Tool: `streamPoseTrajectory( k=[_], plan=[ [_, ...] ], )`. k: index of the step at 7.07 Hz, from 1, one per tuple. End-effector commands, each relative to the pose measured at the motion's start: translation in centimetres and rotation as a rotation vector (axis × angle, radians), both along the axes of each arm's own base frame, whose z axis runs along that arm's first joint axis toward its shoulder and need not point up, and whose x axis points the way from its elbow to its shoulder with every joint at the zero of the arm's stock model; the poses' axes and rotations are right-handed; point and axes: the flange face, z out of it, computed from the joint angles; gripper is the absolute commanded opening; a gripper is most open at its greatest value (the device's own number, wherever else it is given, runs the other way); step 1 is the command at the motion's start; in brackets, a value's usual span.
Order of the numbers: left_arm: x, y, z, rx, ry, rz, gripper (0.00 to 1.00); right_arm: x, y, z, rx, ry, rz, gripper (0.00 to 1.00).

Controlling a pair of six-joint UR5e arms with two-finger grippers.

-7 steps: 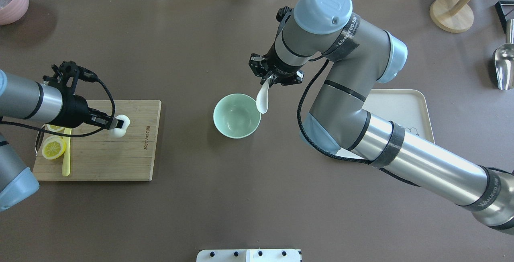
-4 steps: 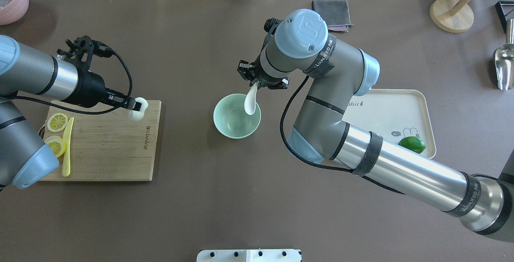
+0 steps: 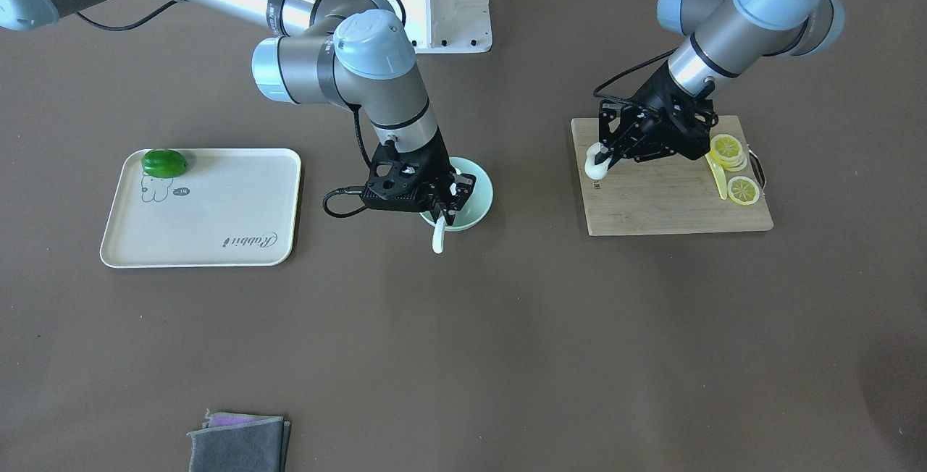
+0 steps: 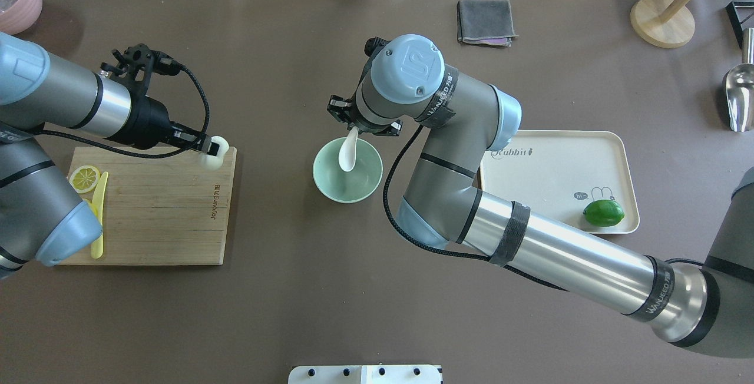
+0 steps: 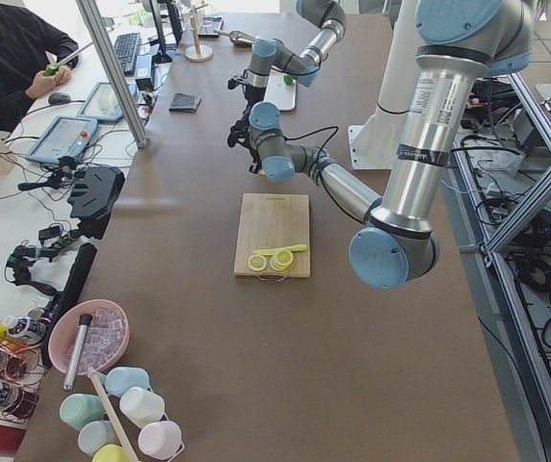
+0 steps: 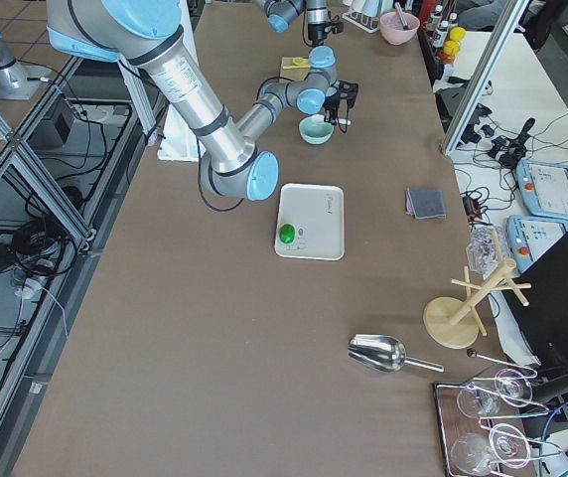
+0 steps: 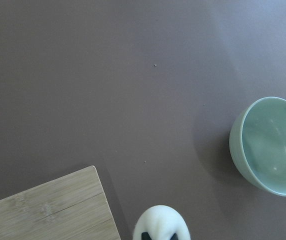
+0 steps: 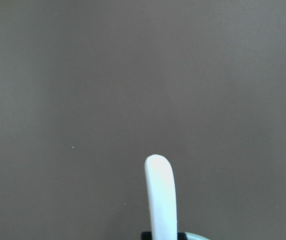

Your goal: Put spoon and bun in bowl

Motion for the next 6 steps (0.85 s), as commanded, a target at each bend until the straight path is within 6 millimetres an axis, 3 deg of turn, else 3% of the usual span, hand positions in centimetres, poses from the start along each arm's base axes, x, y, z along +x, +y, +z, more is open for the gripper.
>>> streamPoseTrajectory(
  k=[1,2,3,4,6],
  plan=[
    [0.5,-0.3,-0.6,-0.022,0.01,-0.009,0.0,-0.2,-0.2,0.0,0.004,0.005,-0.001,0.99],
    [1.0,-0.6,-2.4,-0.047,0.038,-0.024,0.0,1.2,-0.9,-0.7,0.0,-0.01,-0.004,1.0],
    [2.4,-0.6,-5.6,-0.097,0.088,-0.04,0.0,4.3,-3.2,-0.5,-0.044,-0.037,-0.04,1.0],
    [5.7,0.0,-8.6,-0.145,0.127,-0.028,0.0,8.5,-5.9,0.8,-0.071,-0.05,-0.069,1.0],
    [14.2,1.6,-13.9,-0.151,0.156,-0.065,0.0,17.4,-5.5,8.7,0.018,0.037,-0.172,1.0]
  ],
)
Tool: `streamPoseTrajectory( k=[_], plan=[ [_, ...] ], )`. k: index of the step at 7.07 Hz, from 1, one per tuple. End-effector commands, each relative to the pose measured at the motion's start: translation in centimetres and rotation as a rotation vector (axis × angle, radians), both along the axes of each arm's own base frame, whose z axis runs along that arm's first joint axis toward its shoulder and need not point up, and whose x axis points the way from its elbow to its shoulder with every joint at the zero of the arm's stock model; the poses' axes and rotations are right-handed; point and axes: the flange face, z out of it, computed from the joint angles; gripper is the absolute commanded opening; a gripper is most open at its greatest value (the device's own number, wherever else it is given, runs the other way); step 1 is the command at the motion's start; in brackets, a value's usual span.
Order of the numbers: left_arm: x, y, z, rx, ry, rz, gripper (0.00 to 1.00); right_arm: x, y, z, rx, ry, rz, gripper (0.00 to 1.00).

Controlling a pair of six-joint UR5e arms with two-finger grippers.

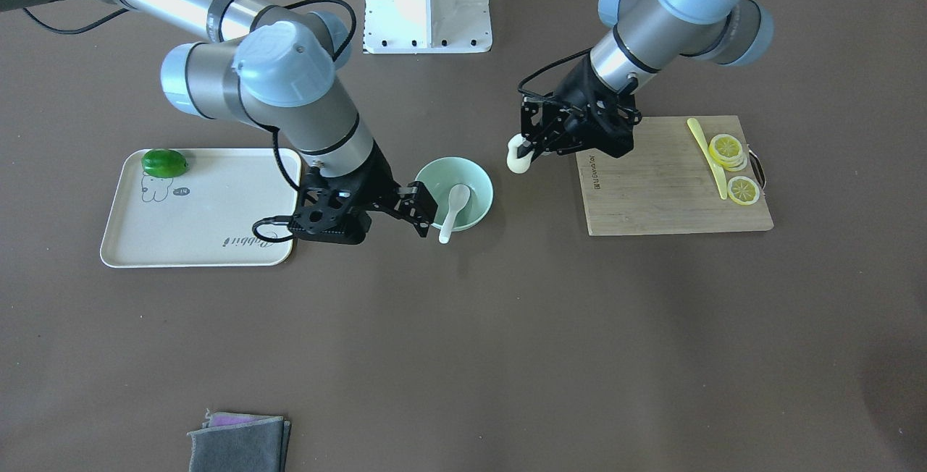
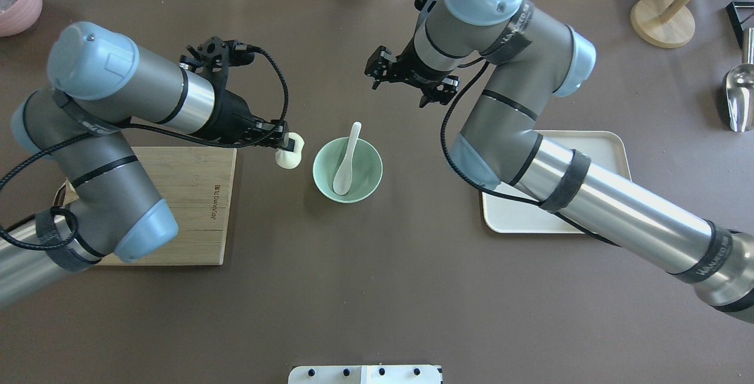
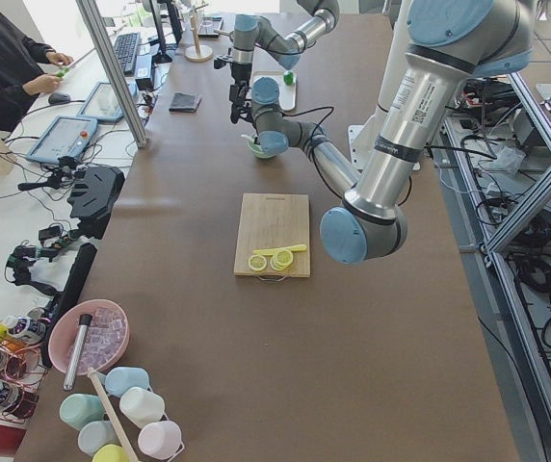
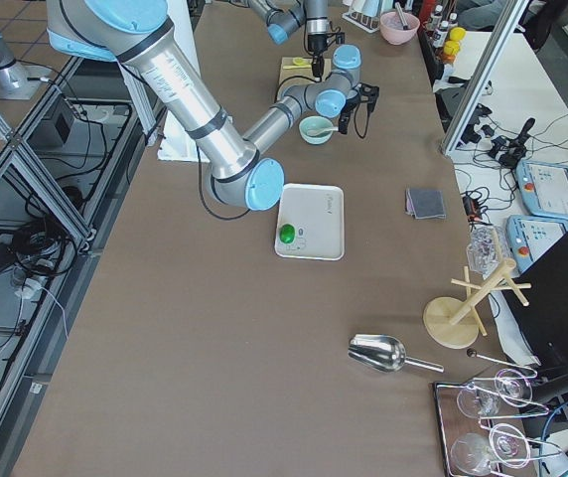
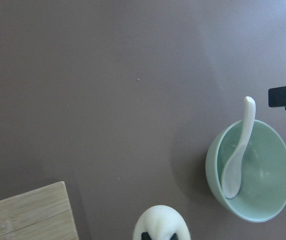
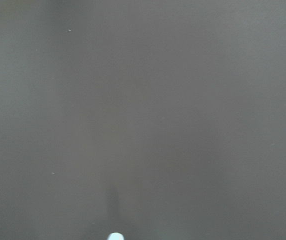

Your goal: Put spoon and bun in bowl

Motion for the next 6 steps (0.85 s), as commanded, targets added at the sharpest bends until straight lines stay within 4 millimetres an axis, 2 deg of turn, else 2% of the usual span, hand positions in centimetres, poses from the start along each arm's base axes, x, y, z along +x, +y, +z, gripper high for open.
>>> streamPoseTrajectory(
  k=[1,2,4,6],
  plan=[
    [8.4,-0.3,-5.0,0.009,0.007,-0.081,0.0,7.9,0.2,7.9,0.065,0.092,-0.073,1.0],
    [9.2,-0.9,-4.9,0.009,-0.006,-0.082,0.0,9.0,-0.1,9.6,0.066,0.109,-0.076,1.0],
    [9.9,-1.5,-3.3,-0.005,-0.037,-0.084,0.0,10.1,-0.1,11.1,0.076,0.124,-0.079,1.0],
    [10.0,-1.9,-2.6,0.003,-0.047,-0.112,0.96,12.4,0.4,12.1,0.094,0.131,-0.078,1.0]
  ],
)
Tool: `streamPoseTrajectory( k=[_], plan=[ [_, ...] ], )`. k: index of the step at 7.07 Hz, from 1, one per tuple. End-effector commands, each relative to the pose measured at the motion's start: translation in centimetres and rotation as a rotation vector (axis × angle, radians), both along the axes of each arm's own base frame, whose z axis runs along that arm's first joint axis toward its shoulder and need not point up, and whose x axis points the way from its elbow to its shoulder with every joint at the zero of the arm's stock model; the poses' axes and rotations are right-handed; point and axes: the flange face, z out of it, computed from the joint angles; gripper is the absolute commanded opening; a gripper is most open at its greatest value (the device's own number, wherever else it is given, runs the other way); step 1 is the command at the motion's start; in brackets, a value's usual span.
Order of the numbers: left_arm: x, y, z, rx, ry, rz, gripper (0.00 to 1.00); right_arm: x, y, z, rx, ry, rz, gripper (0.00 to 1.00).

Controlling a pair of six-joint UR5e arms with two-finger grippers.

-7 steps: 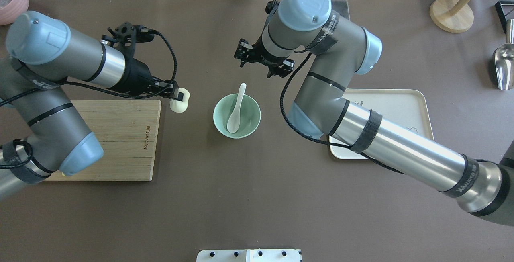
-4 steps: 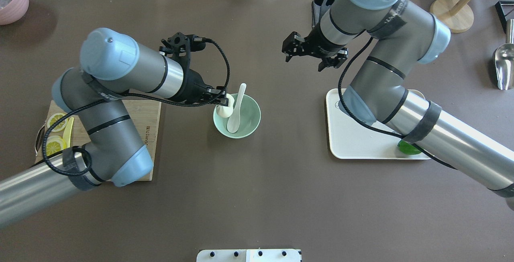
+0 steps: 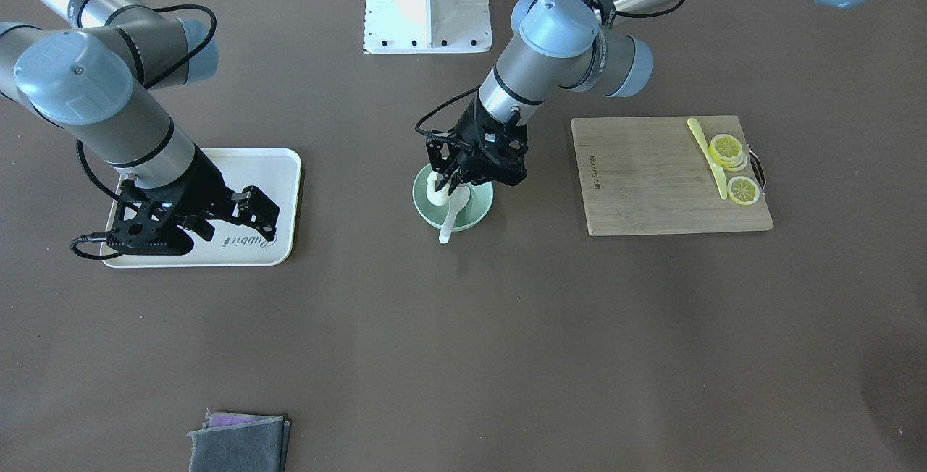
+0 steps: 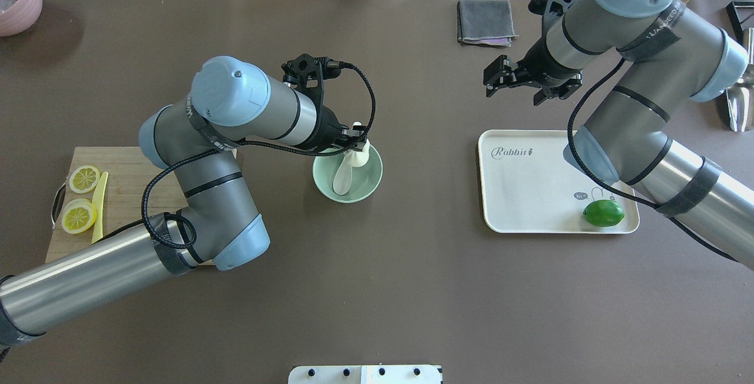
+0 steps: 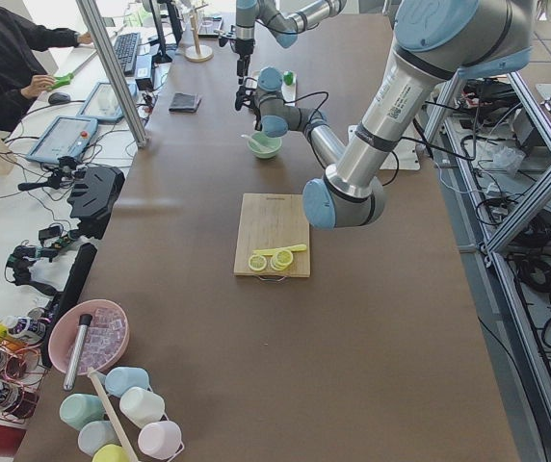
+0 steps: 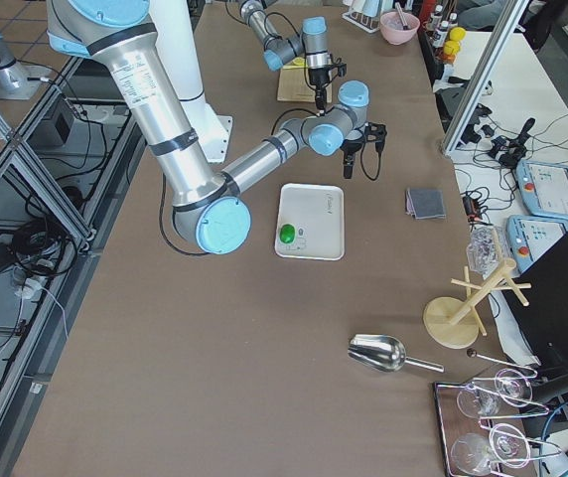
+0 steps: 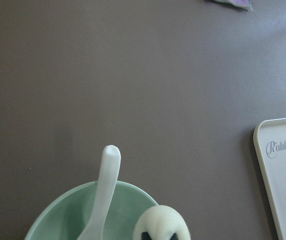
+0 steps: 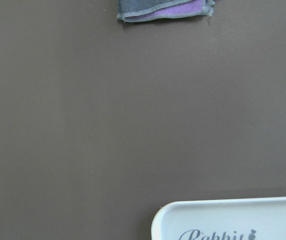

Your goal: Put spoon and bun in bowl

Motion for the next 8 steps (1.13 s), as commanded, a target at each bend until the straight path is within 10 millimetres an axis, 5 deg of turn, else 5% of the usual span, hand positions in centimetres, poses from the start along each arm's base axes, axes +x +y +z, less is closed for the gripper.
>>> streamPoseTrajectory(
  k=[1,2,4,6,8],
  plan=[
    [0.0,-0.3,0.3,0.02,-0.002,-0.038,0.98,2.3,-0.6,1.0,0.026,0.022,-0.008,1.0],
    [-0.3,-0.4,0.4,0.024,-0.004,-0.046,0.98,3.6,-0.7,2.3,0.089,0.057,-0.07,1.0],
    [-6.8,-1.6,4.1,0.15,-0.087,-0.07,0.98,9.5,-1.2,6.3,0.093,0.061,-0.09,1.0],
    [-19.1,-4.3,11.3,0.22,-0.308,-0.091,0.98,15.6,-0.5,12.7,0.138,0.089,-0.161,1.0],
    [-35.0,-7.1,20.9,0.391,-0.456,0.043,0.98,20.7,1.2,18.9,0.058,0.142,-0.108,1.0]
  ],
)
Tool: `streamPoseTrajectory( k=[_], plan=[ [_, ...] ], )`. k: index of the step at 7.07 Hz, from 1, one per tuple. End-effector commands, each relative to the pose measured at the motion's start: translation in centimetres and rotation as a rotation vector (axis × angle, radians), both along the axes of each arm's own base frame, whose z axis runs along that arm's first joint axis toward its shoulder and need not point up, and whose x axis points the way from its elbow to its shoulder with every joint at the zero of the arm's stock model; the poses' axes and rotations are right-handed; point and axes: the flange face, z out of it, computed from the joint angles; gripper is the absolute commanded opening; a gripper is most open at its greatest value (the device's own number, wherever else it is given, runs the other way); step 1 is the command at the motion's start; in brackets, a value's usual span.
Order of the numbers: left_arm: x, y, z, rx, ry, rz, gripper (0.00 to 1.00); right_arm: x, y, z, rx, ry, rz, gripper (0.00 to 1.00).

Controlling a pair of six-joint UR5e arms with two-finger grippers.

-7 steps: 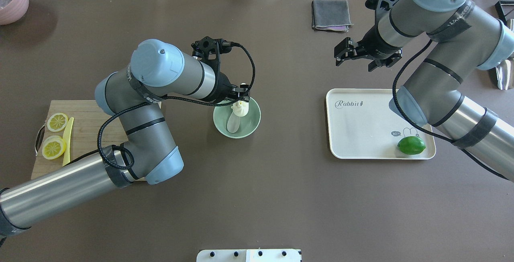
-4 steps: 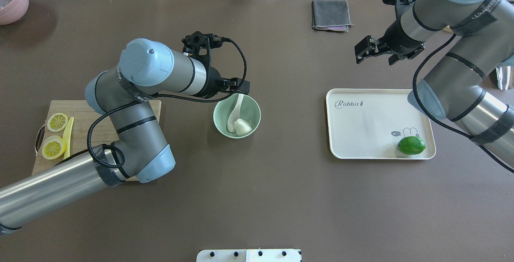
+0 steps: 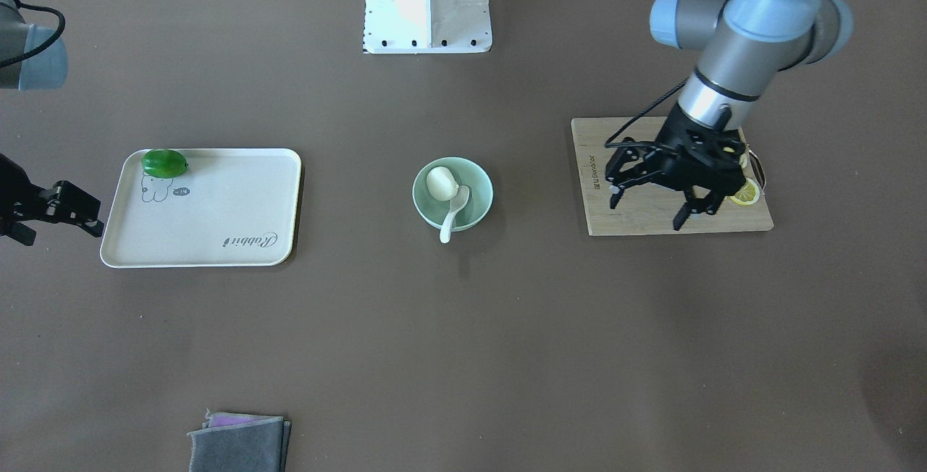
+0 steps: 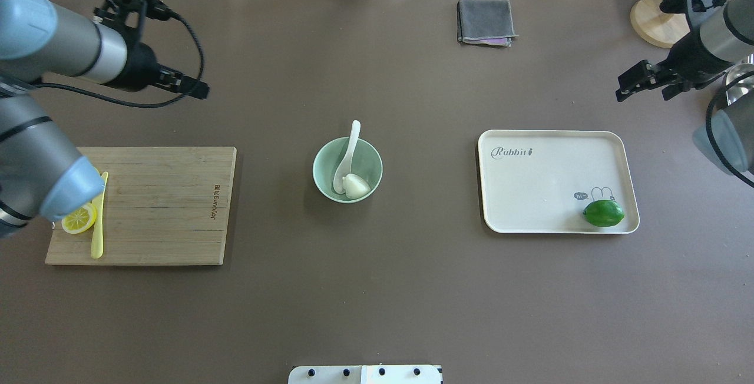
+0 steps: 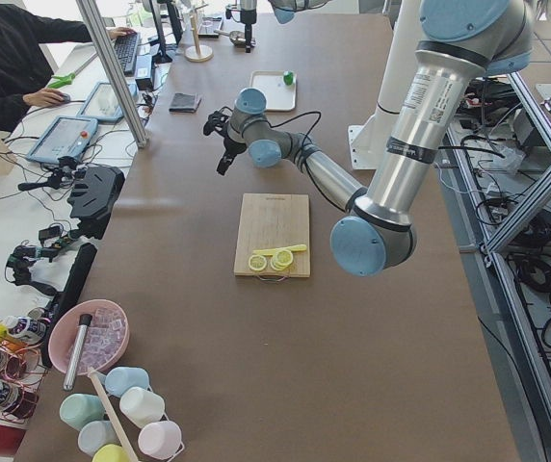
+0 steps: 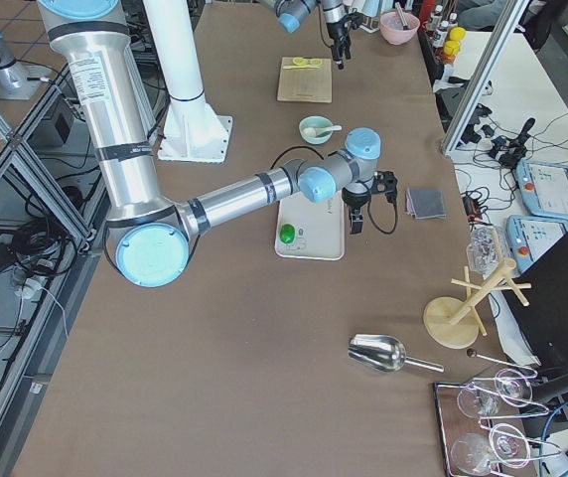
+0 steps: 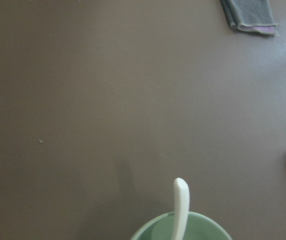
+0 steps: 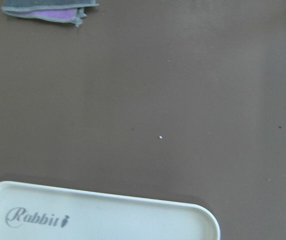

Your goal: Put spoon and bun in bowl

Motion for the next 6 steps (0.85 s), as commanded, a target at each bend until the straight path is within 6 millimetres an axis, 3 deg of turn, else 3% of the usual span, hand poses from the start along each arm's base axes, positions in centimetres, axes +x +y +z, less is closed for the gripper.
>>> streamPoseTrajectory(
  k=[1,2,3,4,5,6],
  plan=[
    [-16.3,-0.9,11.3,0.067,-0.186,0.025,0.98,5.1,0.9,4.3,-0.017,0.03,0.023,1.0],
    [-20.8,-1.6,14.7,0.044,-0.234,-0.009,0.98,7.8,0.9,5.7,0.011,0.037,-0.003,1.0],
    [-24.0,-1.6,17.3,0.008,-0.261,-0.031,0.98,12.2,1.2,9.0,0.04,0.022,-0.041,1.0],
    [-26.8,1.2,23.4,-0.086,-0.291,-0.027,0.98,17.0,1.1,13.1,0.056,0.008,-0.081,1.0],
    [-29.1,1.5,24.7,-0.122,-0.285,-0.064,0.98,20.7,1.7,15.4,0.085,0.043,-0.144,1.0],
    [-29.7,2.1,25.7,-0.2,-0.243,-0.06,0.98,23.7,2.7,16.2,-0.013,0.049,-0.141,1.0]
  ],
)
